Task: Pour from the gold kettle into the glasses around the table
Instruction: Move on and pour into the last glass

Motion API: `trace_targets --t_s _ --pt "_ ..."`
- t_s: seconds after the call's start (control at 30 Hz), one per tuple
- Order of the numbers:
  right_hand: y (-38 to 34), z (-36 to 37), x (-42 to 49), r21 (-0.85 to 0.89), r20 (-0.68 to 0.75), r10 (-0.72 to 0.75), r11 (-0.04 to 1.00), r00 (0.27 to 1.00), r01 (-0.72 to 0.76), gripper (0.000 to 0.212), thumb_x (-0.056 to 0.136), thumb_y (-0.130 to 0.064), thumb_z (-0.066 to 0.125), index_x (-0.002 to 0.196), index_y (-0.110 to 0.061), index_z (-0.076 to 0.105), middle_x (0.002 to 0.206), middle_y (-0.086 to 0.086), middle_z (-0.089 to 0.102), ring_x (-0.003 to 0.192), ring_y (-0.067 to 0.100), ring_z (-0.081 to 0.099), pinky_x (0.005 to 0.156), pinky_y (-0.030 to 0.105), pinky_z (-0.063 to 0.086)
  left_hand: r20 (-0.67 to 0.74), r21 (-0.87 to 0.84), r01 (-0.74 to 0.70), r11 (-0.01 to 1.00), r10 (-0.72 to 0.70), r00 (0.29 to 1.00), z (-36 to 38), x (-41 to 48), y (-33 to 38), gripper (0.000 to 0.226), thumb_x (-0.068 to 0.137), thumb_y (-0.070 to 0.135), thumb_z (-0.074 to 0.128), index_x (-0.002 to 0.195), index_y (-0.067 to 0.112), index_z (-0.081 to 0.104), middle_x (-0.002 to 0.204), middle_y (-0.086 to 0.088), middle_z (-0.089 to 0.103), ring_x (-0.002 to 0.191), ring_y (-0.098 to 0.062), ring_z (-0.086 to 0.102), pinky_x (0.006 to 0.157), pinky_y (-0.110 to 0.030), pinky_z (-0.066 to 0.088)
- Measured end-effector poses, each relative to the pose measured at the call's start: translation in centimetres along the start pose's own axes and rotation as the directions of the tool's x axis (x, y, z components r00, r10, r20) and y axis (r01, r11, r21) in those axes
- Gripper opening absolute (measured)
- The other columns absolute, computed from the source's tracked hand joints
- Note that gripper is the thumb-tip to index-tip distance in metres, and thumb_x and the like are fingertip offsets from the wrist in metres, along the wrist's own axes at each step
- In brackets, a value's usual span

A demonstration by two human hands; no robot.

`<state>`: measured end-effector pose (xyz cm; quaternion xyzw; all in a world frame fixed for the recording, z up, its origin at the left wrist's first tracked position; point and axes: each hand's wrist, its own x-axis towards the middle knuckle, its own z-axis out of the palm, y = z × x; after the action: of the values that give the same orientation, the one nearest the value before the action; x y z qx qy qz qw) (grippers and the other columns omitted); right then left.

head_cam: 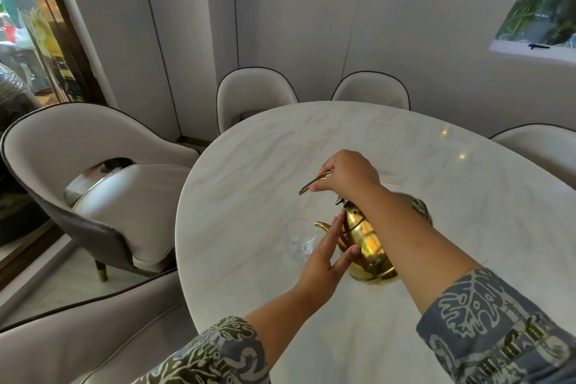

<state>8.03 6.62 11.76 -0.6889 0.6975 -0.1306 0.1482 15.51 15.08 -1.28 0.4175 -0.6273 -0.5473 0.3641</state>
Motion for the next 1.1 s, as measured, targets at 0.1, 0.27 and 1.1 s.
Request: trace_targets --t_s 0.1,0.27,1.1 --pt "-0.21 -0.12 -0.07 -0.012 0.005 -0.011 1.0 1.0 0.011 0.041 0.073 -0.041 0.078 0.102 -0.014 0.073 0.097 0.006 0.073 0.087 0.023 0.067 0.074 0.032 0.054 -0.004 -0.013 -0.007 1.0 0.007 1.0 -0.01 0.03 0.07 0.063 0.085 0.058 0.046 0.136 0.06 0.01 0.145 0.028 0.019 0.146 -0.013 0.019 0.119 -0.044 0.021" --pt "-0.38 -0.06 -0.16 -0.013 -0.003 -0.017 1.0 1.0 0.017 0.04 0.072 -0.04 0.079 0.101 -0.013 0.073 0.097 0.006 0.073 0.086 0.022 0.067 0.076 0.033 0.055 -0.012 -0.015 -0.008 1.0 0.008 1.0 0.02 0.05 0.04 0.06 0.085 0.058 0.045 0.133 0.064 0.01 0.149 0.025 0.018 0.146 -0.015 0.018 0.119 -0.043 0.021" --pt "-1.03 -0.51 -0.13 -0.067 0.017 -0.034 0.997 0.999 0.035 0.039 0.076 -0.04 0.076 0.104 -0.013 0.072 0.1 0.008 0.073 0.086 0.024 0.069 0.072 0.03 0.053 -0.039 -0.039 -0.003 0.999 0.001 0.999 0.29 0.23 0.56 0.058 0.087 0.054 0.045 0.133 0.062 0.01 0.142 0.03 0.019 0.145 -0.013 0.02 0.115 -0.034 0.022"
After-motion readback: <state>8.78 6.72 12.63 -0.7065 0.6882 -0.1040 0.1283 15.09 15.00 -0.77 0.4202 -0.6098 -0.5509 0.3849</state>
